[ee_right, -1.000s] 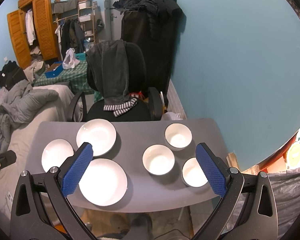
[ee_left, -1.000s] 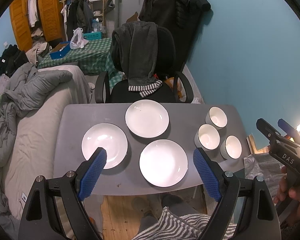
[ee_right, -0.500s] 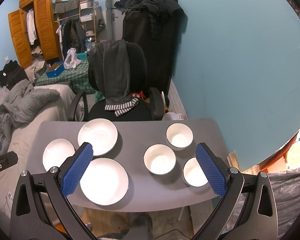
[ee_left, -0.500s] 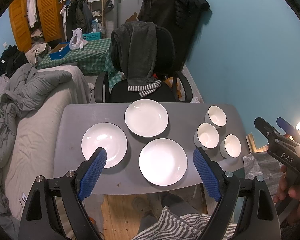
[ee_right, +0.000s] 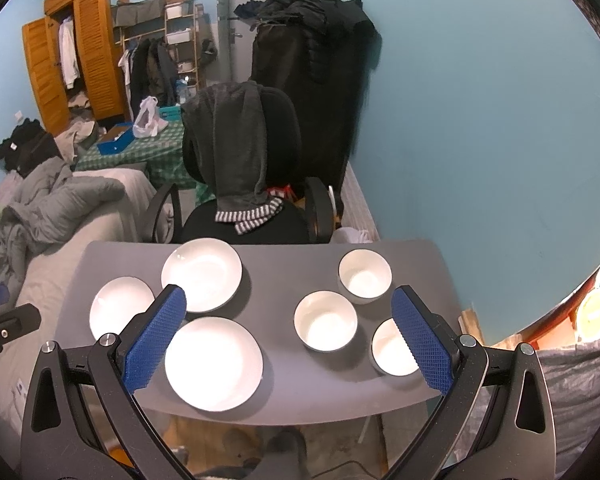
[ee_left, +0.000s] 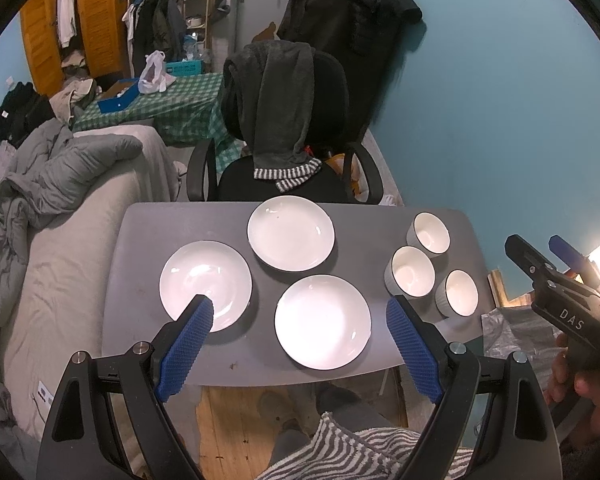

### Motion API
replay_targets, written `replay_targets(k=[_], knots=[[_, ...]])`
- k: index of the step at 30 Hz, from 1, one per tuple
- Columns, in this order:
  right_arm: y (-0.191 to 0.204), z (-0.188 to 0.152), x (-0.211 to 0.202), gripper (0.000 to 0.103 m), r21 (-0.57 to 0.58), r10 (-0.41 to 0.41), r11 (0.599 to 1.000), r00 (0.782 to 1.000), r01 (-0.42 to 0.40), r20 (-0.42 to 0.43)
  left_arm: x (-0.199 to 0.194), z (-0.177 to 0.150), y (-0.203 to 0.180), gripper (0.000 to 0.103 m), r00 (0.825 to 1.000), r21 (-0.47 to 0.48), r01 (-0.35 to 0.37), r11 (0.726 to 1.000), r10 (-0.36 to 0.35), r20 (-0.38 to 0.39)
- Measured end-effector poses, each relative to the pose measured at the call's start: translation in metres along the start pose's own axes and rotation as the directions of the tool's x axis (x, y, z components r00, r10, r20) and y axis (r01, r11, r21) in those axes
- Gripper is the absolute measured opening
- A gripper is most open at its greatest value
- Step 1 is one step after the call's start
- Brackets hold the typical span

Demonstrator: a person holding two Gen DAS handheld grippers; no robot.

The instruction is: Organize plates and bowls

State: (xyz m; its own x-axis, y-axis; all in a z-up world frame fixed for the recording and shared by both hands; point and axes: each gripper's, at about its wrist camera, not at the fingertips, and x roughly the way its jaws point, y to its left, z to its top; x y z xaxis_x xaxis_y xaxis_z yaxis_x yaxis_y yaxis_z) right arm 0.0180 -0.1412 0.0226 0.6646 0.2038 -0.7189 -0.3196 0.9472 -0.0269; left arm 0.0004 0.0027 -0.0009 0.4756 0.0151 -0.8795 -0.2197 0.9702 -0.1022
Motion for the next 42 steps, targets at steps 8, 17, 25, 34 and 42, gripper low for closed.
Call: replay_targets(k=[8, 17, 25, 34, 42], knots=[[0.006, -0.002, 0.008, 0.1, -0.044, 0.002, 0.999, 1.0, -0.003, -0.023, 0.006, -0.004, 0.008, 0.089, 1.0, -0.017, -0.006, 1.0, 0.006, -0.027], [0.019, -0.001, -0.001, 0.1, -0.123, 0.036, 0.992, 0.999, -0.031, 0.038, -0.003, -0.012, 0.023, 0.089, 0.997, -0.015, -0.065, 0.998, 0.066, 0.034], [0.034, 0.0, -0.003, 0.1, -0.169, 0.089, 0.983, 0.994, -0.077, 0.059, -0.001, -0.023, 0.051, 0.089, 0.999, -0.088, -0.046, 0.995, 0.048, 0.015], [0.048, -0.003, 0.0, 0.1, -0.208, 0.118, 0.973, 0.991, -0.102, 0.068, -0.001, -0.04, 0.067, 0.089, 0.998, -0.134, -0.045, 0.99, 0.049, 0.025], [0.06, -0.008, 0.01, 0.1, -0.276, 0.121, 0.956, 0.991, -0.103, 0.05, 0.006, -0.047, 0.071, 0.089, 0.999, -0.13, -0.041, 0.991, 0.044, 0.02]])
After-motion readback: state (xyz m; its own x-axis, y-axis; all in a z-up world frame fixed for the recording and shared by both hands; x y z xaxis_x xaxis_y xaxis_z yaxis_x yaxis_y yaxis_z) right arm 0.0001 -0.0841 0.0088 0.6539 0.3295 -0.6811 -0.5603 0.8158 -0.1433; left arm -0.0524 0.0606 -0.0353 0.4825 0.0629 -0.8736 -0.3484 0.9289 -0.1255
